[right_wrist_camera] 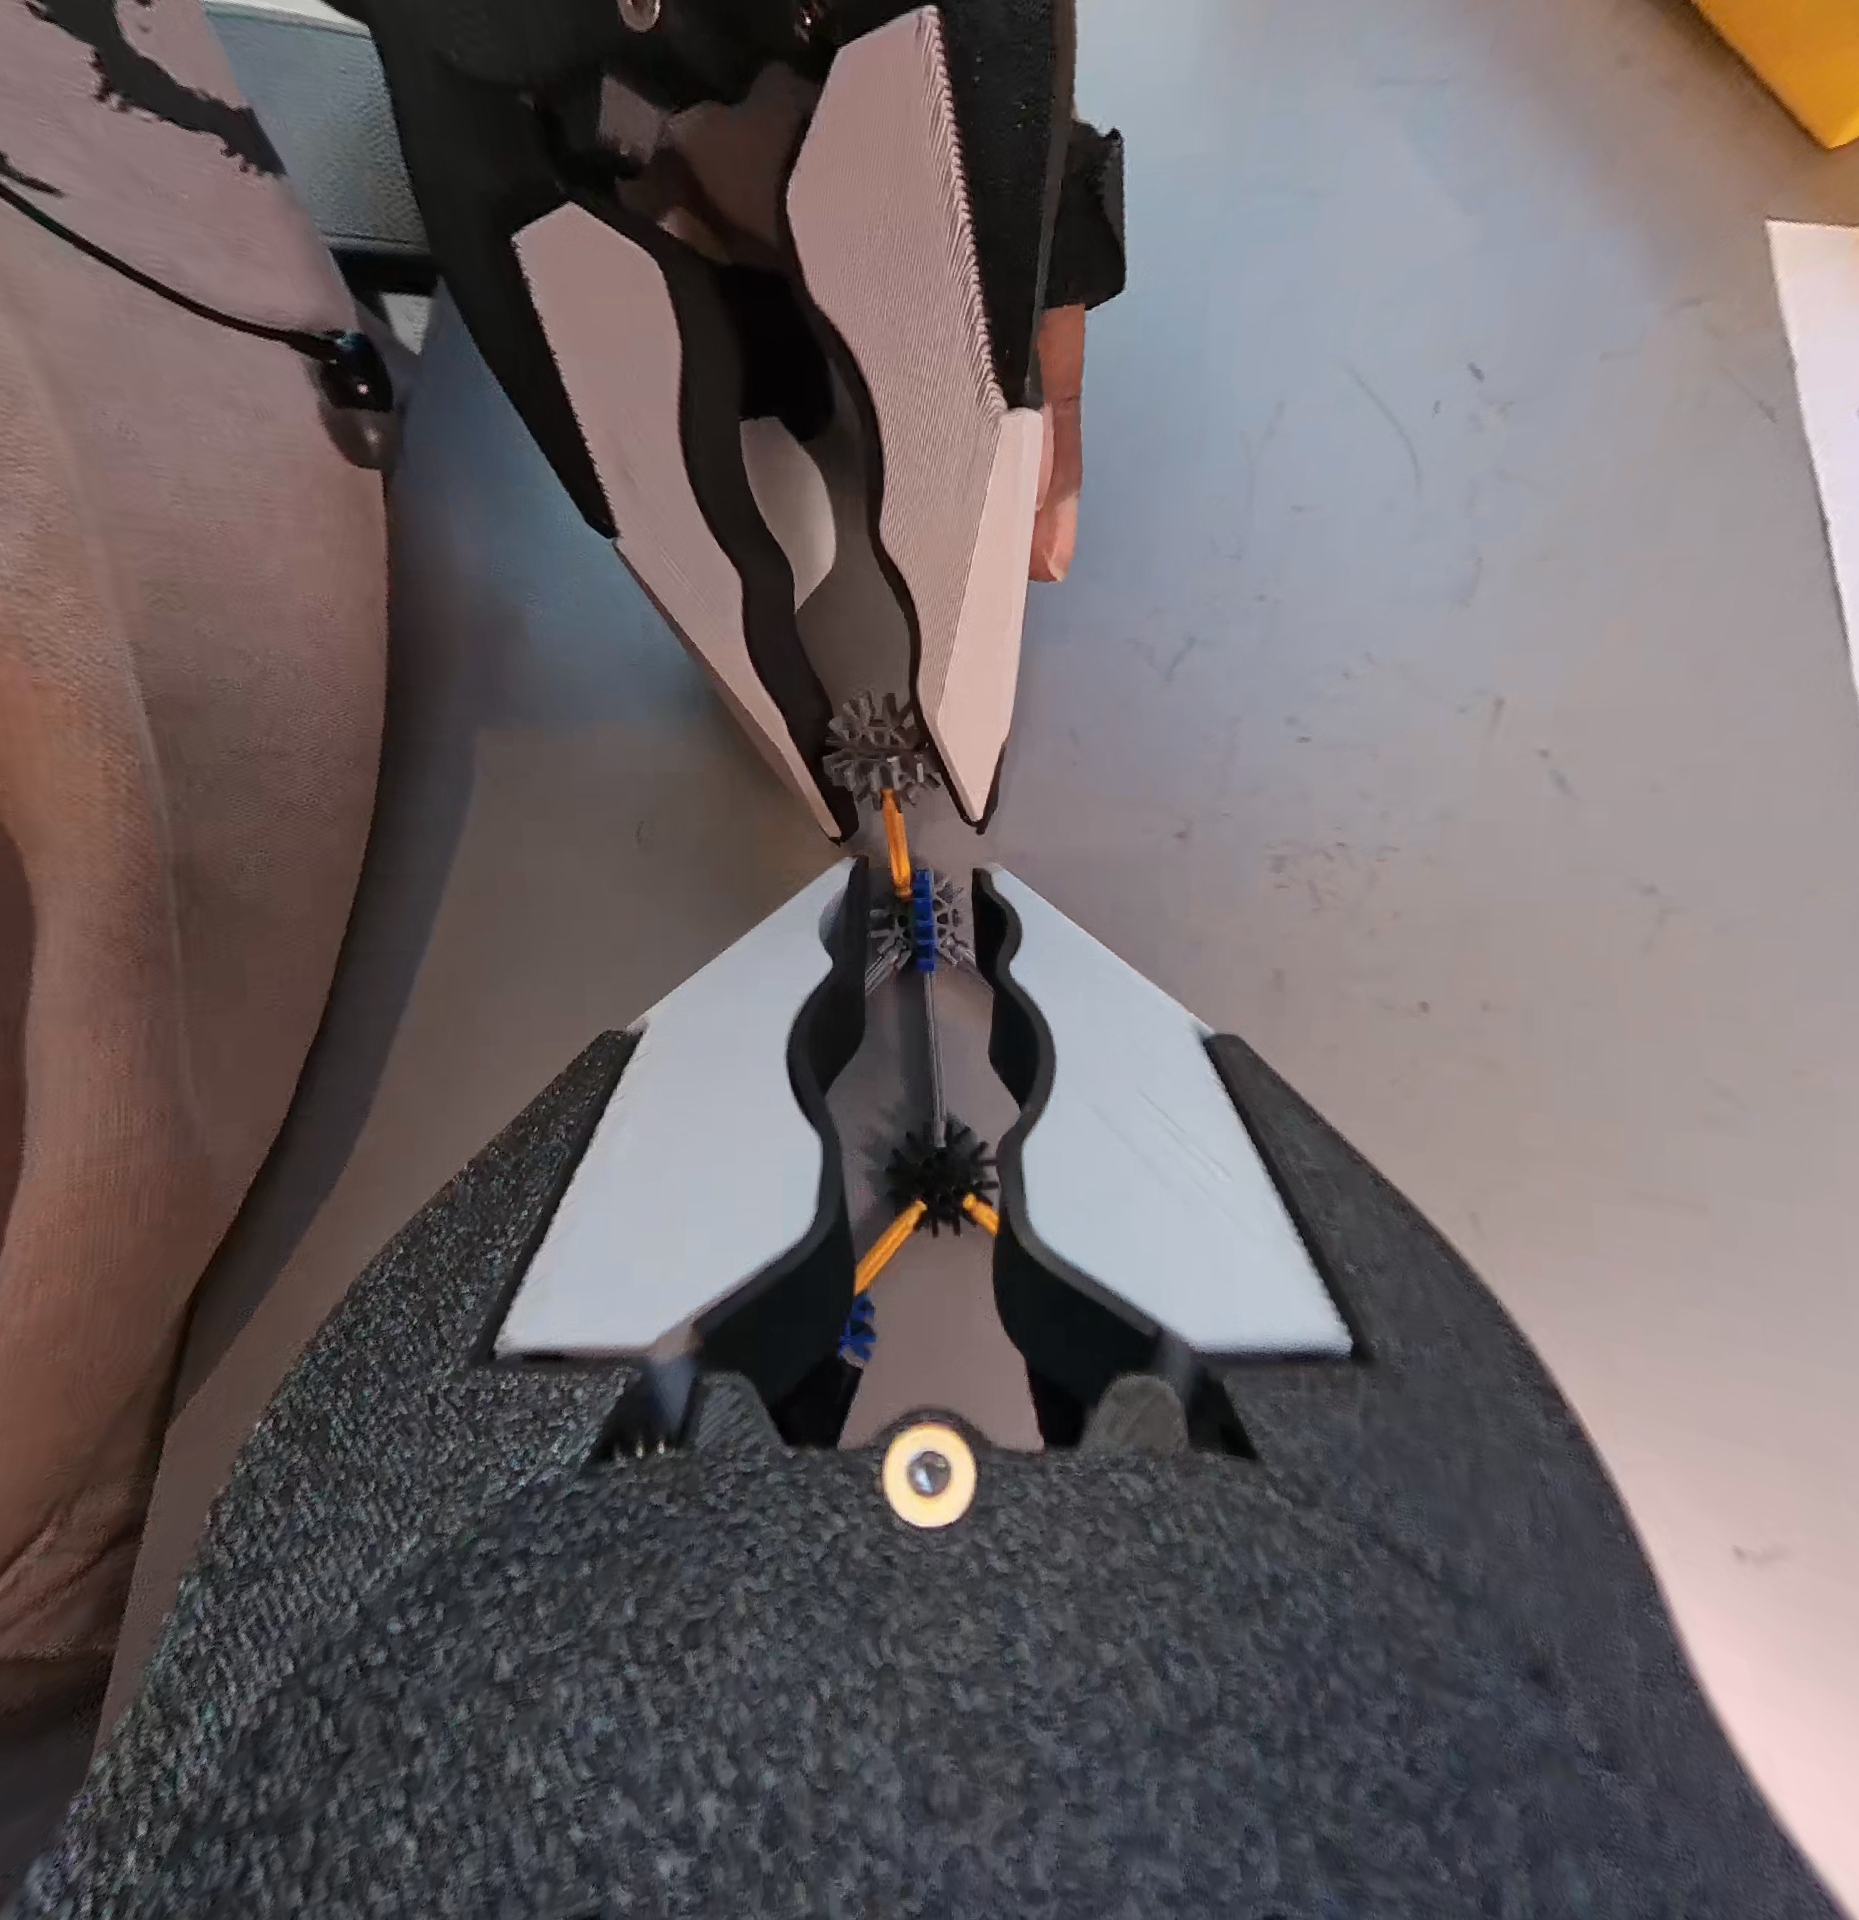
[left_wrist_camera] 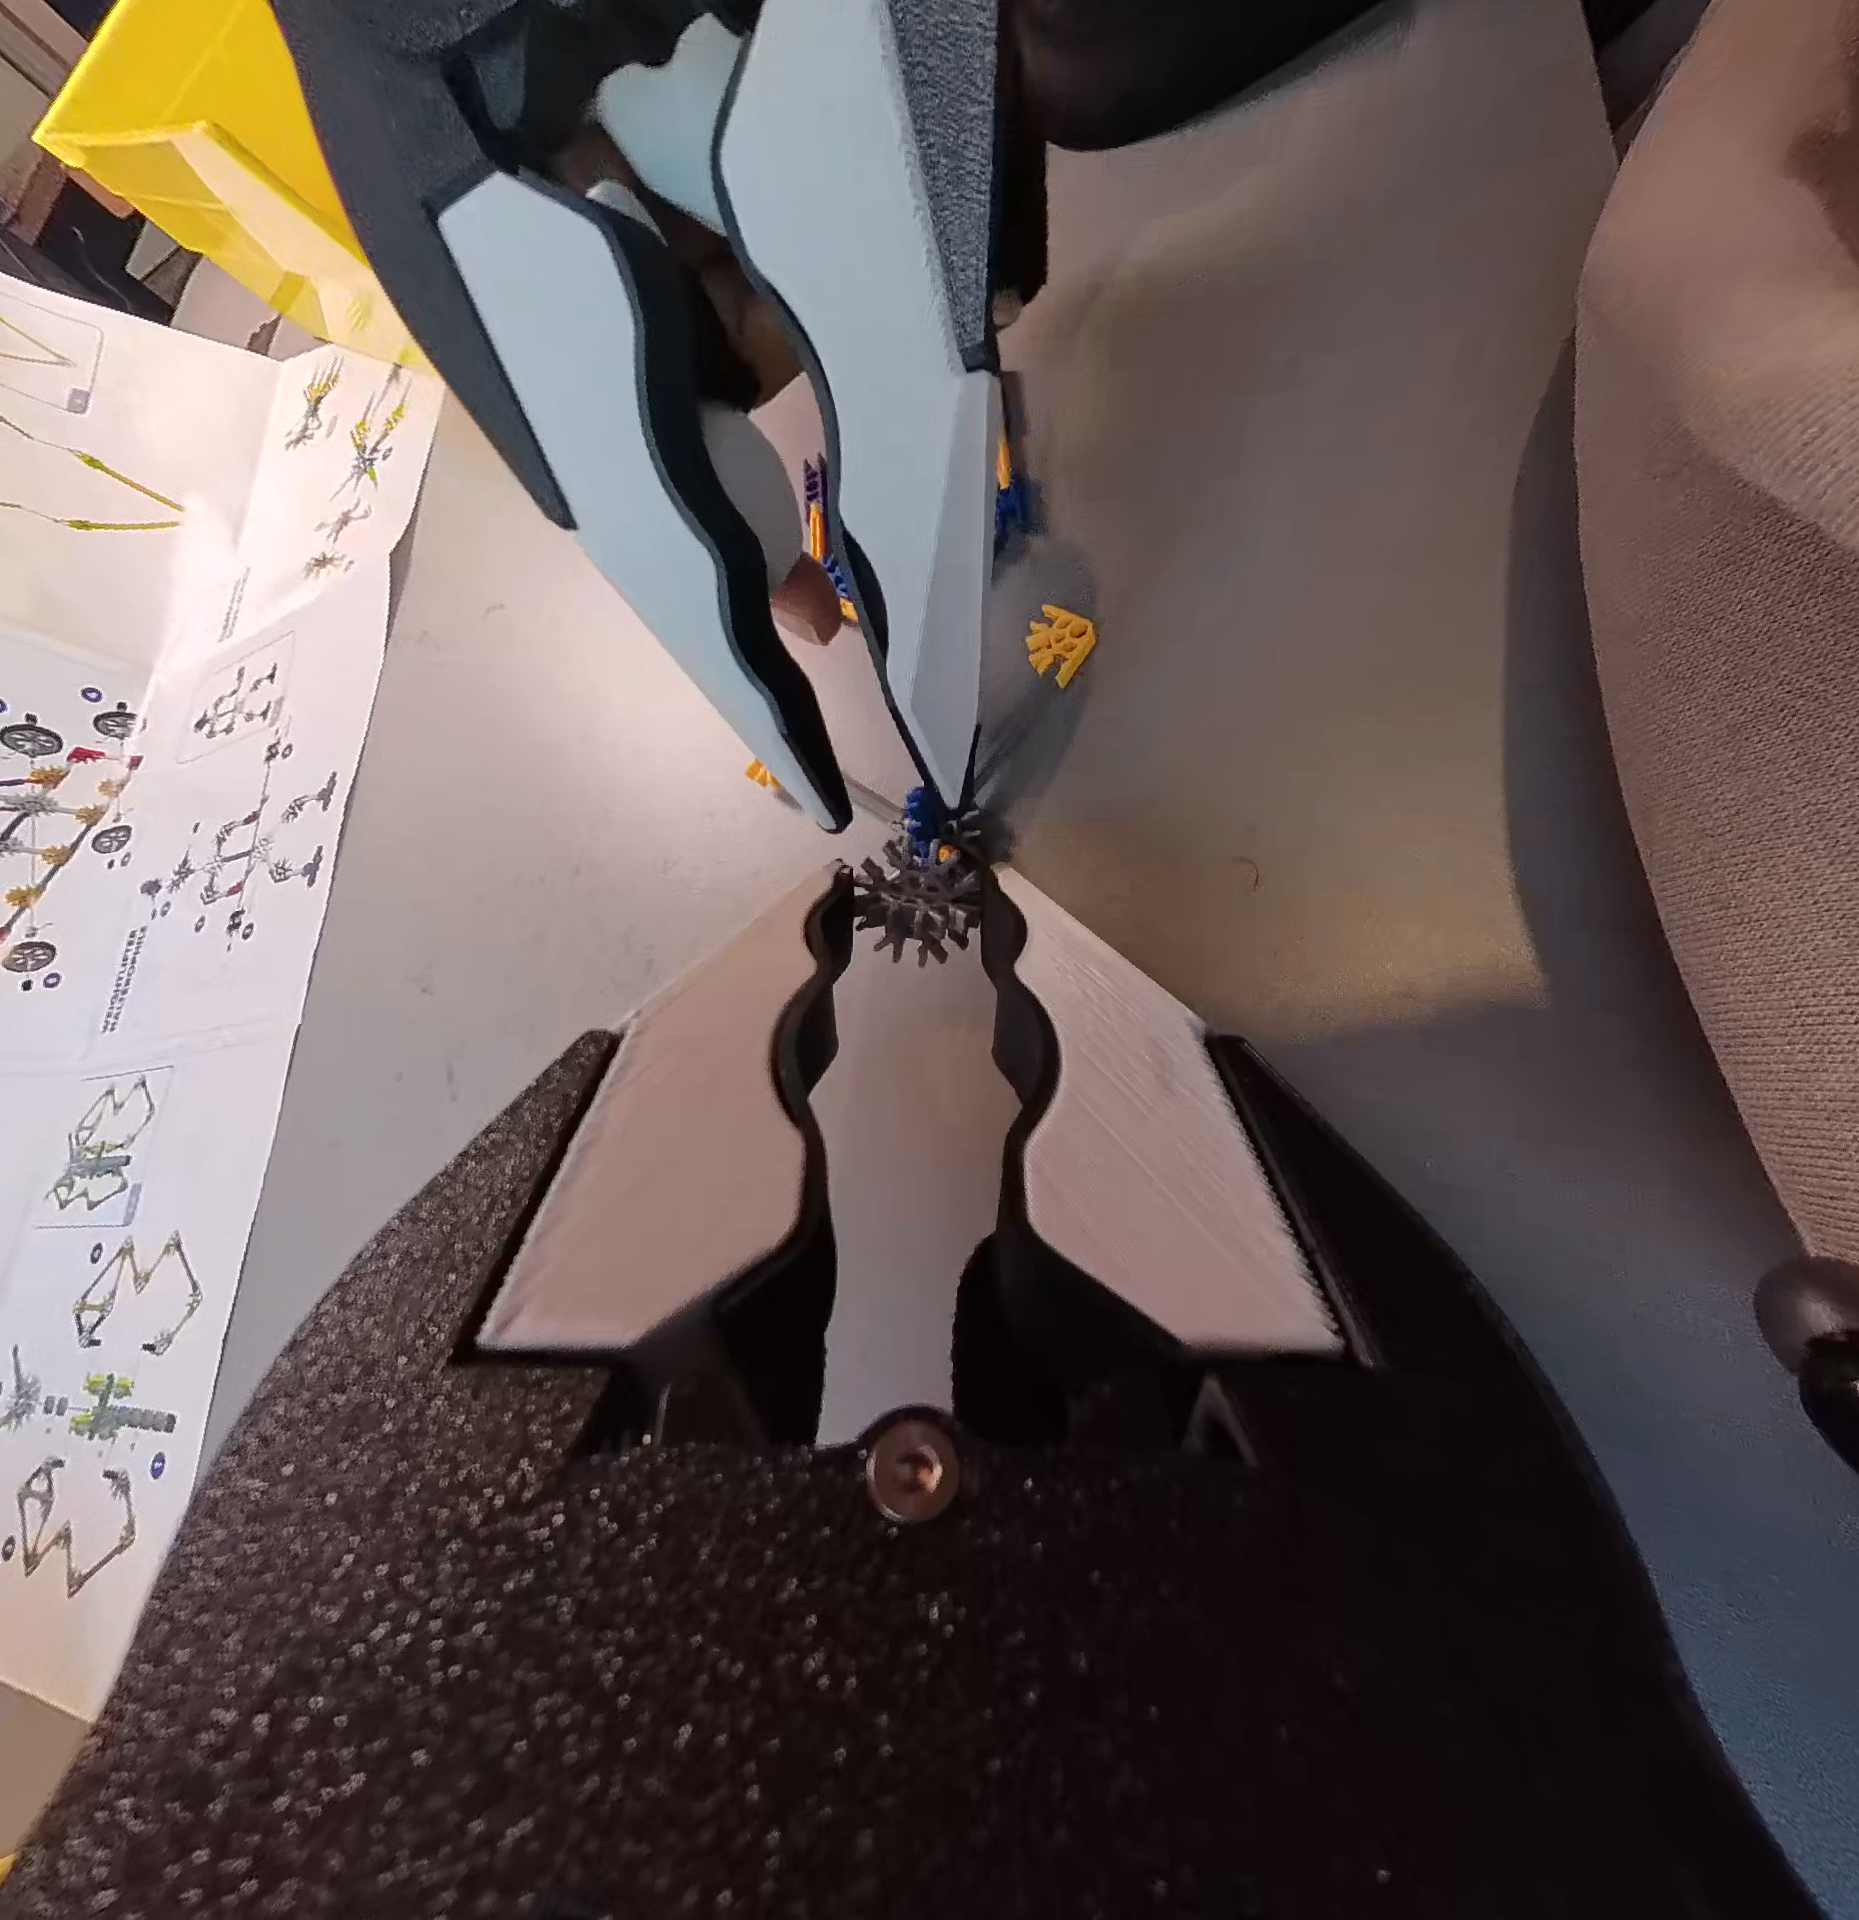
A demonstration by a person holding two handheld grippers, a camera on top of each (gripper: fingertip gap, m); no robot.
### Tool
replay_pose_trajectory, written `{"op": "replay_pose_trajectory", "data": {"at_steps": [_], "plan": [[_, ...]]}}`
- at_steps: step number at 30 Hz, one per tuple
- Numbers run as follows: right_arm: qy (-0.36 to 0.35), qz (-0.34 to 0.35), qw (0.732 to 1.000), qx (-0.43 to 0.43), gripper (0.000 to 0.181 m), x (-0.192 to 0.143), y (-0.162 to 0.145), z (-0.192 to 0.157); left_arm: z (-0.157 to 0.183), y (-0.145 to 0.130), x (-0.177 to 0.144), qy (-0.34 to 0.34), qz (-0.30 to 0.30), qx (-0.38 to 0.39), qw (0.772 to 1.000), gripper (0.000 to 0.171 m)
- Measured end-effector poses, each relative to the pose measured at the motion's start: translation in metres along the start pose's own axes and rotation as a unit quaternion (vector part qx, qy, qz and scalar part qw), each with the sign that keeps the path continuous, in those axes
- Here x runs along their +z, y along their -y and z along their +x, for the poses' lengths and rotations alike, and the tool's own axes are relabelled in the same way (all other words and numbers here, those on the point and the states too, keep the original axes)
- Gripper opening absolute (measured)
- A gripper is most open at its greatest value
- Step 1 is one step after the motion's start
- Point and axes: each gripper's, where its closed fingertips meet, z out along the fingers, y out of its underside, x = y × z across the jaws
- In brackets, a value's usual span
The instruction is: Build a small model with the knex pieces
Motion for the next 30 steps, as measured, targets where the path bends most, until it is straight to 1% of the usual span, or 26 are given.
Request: {"op": "replay_pose_trajectory", "data": {"at_steps": [4, 7, 17, 21, 30], "plan": [[-0.059, -0.007, 0.998, 0.029, 0.016, 0.004, -0.004, -0.001, 0.000, -0.001, 0.001, 0.000, -0.001, -0.003, 1.000, 0.024], [-0.072, -0.018, 0.997, 0.033, 0.014, 0.007, -0.009, 0.002, -0.001, -0.001, 0.001, 0.000, -0.001, -0.003, 1.000, 0.024], [-0.038, -0.042, 0.998, 0.018, 0.012, 0.016, -0.008, 0.006, -0.004, -0.003, 0.002, 0.009, -0.001, -0.005, 1.000, 0.024], [-0.028, -0.042, 0.999, 0.018, 0.008, 0.018, -0.007, 0.006, -0.006, -0.005, 0.001, 0.011, -0.002, -0.009, 1.000, 0.024], [-0.022, -0.027, 0.999, 0.016, 0.008, 0.018, -0.007, 0.005, -0.007, -0.010, 0.003, 0.019, -0.020, -0.002, 1.000, 0.024]]}}
